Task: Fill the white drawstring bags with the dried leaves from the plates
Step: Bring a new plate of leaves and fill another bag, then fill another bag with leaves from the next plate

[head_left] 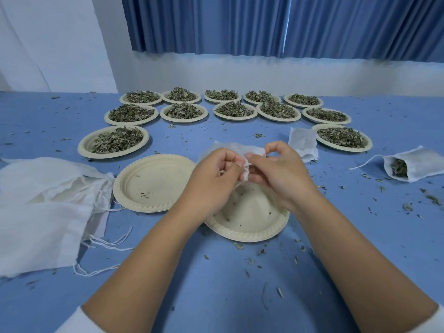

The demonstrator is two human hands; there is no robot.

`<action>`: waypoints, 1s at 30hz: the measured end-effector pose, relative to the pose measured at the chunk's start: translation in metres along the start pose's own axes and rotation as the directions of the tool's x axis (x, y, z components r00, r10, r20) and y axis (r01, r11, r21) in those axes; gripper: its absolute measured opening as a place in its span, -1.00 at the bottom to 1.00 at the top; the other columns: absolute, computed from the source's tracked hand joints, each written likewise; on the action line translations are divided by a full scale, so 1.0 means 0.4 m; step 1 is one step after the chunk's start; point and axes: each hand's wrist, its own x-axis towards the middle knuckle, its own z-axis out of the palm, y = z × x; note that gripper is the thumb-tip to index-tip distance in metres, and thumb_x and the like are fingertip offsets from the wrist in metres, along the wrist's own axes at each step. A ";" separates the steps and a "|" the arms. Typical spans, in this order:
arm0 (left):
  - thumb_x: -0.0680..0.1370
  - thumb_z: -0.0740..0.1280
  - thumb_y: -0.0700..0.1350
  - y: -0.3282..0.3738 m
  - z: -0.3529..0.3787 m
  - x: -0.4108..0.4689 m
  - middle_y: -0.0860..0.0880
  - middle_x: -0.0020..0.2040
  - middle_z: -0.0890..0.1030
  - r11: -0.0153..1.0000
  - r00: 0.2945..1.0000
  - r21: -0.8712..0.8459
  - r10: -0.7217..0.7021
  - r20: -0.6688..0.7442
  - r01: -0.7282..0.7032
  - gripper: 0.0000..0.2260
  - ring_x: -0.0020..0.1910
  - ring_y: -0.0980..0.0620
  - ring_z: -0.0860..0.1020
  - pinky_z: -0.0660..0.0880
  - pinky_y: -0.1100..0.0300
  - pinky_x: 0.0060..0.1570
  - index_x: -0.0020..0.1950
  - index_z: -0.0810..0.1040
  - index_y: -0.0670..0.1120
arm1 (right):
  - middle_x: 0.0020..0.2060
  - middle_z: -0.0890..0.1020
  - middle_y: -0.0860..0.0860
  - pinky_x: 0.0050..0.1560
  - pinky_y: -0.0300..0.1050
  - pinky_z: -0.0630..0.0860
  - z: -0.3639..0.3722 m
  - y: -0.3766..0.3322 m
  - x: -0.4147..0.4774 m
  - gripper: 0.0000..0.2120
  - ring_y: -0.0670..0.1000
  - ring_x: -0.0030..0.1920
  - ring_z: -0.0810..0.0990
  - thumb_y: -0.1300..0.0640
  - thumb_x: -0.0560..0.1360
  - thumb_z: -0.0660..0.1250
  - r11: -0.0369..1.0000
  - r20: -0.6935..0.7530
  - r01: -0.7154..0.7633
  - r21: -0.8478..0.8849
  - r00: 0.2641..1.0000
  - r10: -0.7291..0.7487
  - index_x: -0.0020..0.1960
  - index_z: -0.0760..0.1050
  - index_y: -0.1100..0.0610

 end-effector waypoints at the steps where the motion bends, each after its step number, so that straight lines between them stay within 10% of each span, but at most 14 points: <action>1: 0.60 0.27 -0.14 -0.003 -0.003 0.003 0.10 -0.29 0.62 1.000 0.999 0.012 -0.015 -0.033 0.016 -0.91 -0.47 0.27 0.42 0.33 0.46 -0.42 -0.04 0.56 -0.05 | -0.39 0.64 0.02 -0.37 -0.22 0.58 -0.005 0.004 0.010 -0.78 -0.01 -0.38 0.68 0.30 0.52 0.39 0.993 -0.050 0.097 -0.071 0.994 -0.101 -0.11 0.35 0.13; 9: 0.59 0.26 -0.14 -0.006 -0.036 0.017 0.10 -0.22 0.64 0.992 0.981 -0.018 -0.123 -0.147 0.122 -0.91 -0.50 0.27 0.37 0.32 0.41 -0.44 -0.04 0.56 0.00 | -0.08 0.58 0.21 -0.33 -0.31 0.59 -0.076 0.035 0.152 -0.71 0.21 -0.05 0.64 0.43 0.58 0.20 0.894 -0.201 0.150 -0.422 0.946 -0.253 -0.23 0.45 0.13; 16: 0.58 0.27 -0.13 -0.013 -0.031 0.023 0.22 -0.32 0.62 0.993 0.986 0.004 -0.112 -0.127 0.114 -0.89 -0.49 0.27 0.39 0.34 0.44 -0.45 -0.06 0.56 0.05 | 0.22 0.59 0.17 0.07 0.07 0.62 -0.109 0.081 0.213 -0.68 -0.04 -0.28 0.62 0.33 0.59 0.19 0.910 -0.258 -0.054 -0.411 0.964 -0.059 0.32 0.51 0.28; 21: 0.58 0.27 -0.13 -0.011 -0.031 0.020 0.17 -0.29 0.63 0.994 0.986 0.000 -0.106 -0.128 0.107 -0.90 -0.51 0.27 0.38 0.34 0.42 -0.44 -0.05 0.56 0.04 | -0.19 0.64 0.06 -0.04 0.04 0.64 -0.113 0.071 0.206 -0.57 -0.03 -0.39 0.55 0.26 0.54 0.23 0.892 -0.240 -0.052 -0.448 0.969 -0.064 0.40 0.47 0.10; 24: 0.58 0.27 -0.14 -0.012 -0.033 0.020 0.15 -0.27 0.63 0.994 0.985 -0.001 -0.105 -0.134 0.106 -0.90 -0.50 0.26 0.38 0.35 0.38 -0.40 -0.04 0.56 0.02 | -0.24 0.57 -0.07 -0.35 -0.15 0.46 -0.121 0.053 0.194 -0.65 -0.02 -0.42 0.46 0.19 0.54 0.26 0.812 -0.207 0.023 -0.584 0.962 -0.176 0.30 0.54 0.02; 30: 0.57 0.27 -0.15 -0.020 -0.032 0.027 0.17 -0.31 0.63 0.994 0.984 0.007 -0.106 -0.142 0.108 -0.90 -0.51 0.26 0.37 0.35 0.39 -0.42 -0.05 0.57 0.03 | -0.45 0.53 -0.18 -0.30 -0.21 0.38 -0.113 0.019 0.149 -0.73 -0.15 -0.39 0.46 -0.01 0.50 0.39 0.647 0.056 0.105 -0.755 0.994 -0.096 -0.35 0.57 0.03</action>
